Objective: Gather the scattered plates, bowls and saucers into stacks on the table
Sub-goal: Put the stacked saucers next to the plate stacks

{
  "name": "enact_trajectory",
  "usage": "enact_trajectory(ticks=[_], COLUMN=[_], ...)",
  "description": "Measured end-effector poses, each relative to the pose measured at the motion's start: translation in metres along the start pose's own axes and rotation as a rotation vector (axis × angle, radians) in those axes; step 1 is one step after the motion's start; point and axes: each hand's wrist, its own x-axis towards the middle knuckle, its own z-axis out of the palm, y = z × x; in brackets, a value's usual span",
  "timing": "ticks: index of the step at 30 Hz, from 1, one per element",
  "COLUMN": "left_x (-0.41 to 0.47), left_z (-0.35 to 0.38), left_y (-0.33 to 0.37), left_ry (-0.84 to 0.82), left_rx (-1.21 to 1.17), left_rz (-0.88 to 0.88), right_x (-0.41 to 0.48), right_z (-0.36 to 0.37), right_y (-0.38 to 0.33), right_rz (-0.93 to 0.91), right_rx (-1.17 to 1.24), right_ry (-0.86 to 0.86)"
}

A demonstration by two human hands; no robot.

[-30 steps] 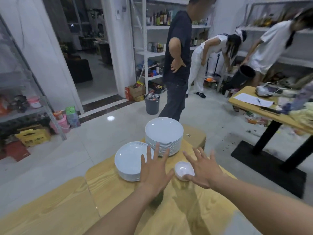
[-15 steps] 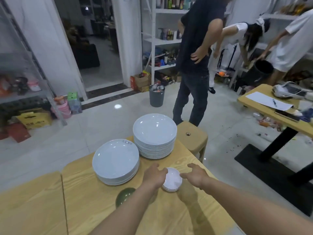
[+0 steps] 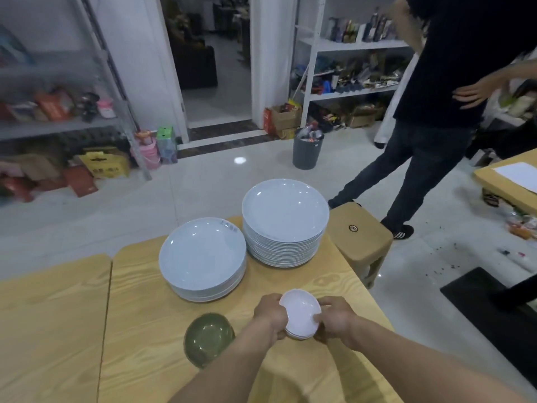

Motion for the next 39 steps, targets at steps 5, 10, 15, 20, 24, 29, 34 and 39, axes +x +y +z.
enact_trajectory(ticks=[5,10,15,20,24,29,34,39], left_x=[-0.017,-0.045,-0.069,-0.078,-0.075,-0.057,-0.029,0.001], left_z=[-0.006,-0.041,-0.104,-0.186,-0.255,-0.321,-0.352,-0.361], left_y=[0.015,0.047,0.062,0.063,0.043,0.003,-0.027,-0.039], left_ry=[0.023,0.015,0.093,0.196,0.288,0.31,0.265,0.184], left_rx=[0.009,0.027,-0.007,-0.076,-0.107,-0.125,-0.158,-0.19], left_rz=[0.024,0.142,0.196,0.233,0.24,0.186,0.161,0.138], right_x=[-0.009,-0.04,-0.078,-0.104,-0.115,-0.111,-0.085,-0.053], right_z=[-0.003,-0.006,0.029,0.097,0.173,0.256,0.306,0.327], right_y=[-0.012,-0.056,-0.106,-0.152,-0.172,-0.178,-0.176,-0.167], right_rz=[-0.049,-0.162,-0.282,-0.338,-0.326,-0.272,-0.213,-0.151], right_rx=[-0.006,-0.007,0.015,0.056,0.099,0.058,0.023,-0.029], right_ry=[-0.007,-0.015,-0.044,-0.039,-0.04,-0.026,-0.024,-0.02])
